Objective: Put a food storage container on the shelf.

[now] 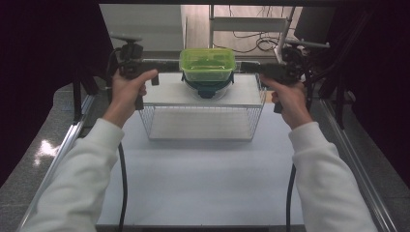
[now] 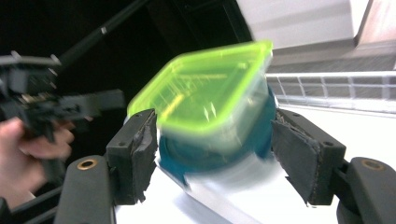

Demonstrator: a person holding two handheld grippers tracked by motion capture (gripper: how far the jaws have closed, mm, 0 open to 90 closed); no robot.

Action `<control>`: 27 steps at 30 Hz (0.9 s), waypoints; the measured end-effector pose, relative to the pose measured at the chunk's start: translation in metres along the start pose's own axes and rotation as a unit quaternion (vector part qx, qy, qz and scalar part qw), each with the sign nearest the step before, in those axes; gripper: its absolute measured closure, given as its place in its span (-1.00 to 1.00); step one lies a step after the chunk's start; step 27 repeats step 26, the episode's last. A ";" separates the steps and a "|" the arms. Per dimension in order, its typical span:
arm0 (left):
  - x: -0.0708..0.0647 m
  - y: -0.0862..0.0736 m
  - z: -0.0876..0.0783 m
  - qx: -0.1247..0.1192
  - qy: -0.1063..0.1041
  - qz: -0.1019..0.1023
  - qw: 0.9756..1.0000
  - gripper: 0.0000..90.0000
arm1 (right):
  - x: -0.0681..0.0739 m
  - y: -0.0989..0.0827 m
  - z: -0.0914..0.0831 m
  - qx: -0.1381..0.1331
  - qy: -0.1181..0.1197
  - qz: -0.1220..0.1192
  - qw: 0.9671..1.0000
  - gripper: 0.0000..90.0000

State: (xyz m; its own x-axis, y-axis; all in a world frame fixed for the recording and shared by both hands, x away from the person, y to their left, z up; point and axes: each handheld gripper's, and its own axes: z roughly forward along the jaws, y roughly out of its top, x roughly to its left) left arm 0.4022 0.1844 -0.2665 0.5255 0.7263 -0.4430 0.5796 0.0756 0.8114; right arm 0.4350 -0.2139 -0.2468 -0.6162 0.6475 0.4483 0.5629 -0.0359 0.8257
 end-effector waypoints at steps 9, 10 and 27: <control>-0.010 -0.090 -0.048 0.013 0.034 0.046 0.998 -0.49 | 0.014 -0.085 -0.047 0.035 -0.033 -0.097 0.994 -0.46; -0.010 -0.103 -0.052 0.013 0.039 0.049 0.998 -0.50 | 0.013 -0.094 -0.050 0.037 -0.036 -0.099 0.994 -0.47; -0.010 -0.215 -0.054 0.065 0.068 0.057 0.994 -0.55 | 0.004 -0.212 -0.067 0.082 -0.083 -0.120 0.986 -0.60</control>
